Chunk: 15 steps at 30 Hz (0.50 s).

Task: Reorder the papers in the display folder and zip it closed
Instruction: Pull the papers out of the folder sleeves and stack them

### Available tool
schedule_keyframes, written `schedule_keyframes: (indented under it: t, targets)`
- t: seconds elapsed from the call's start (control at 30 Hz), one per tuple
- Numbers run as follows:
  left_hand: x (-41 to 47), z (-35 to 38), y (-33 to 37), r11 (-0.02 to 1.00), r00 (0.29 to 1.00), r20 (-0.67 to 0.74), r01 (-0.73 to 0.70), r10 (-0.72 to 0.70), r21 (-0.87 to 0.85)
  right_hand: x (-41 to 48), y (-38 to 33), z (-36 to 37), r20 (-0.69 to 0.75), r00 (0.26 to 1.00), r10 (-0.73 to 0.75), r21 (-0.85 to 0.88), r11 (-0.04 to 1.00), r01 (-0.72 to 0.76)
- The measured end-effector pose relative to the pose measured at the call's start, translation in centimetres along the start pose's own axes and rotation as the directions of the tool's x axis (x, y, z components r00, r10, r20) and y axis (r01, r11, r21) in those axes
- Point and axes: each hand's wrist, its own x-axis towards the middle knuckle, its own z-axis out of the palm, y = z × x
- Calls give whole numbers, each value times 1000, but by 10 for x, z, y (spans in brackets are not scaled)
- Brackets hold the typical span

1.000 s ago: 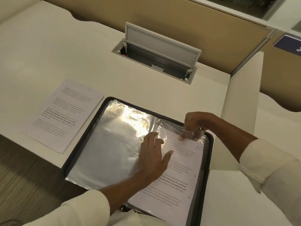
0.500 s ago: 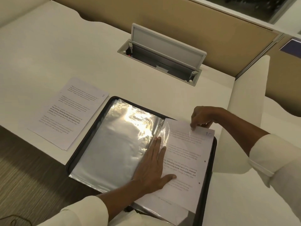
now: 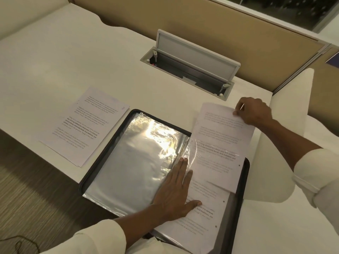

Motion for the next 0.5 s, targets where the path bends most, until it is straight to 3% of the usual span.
schedule_keyframes:
  t: [0.27,0.5]
  targets:
    - [-1,1,2,999,1000,-4,13,-13,49,-3,-3,-53,-406,912,-58,133,984,121]
    - [6,-8,4,999,996,86,24,-26,34,-25,-15,-99,-666,671,-325,-28,910,413]
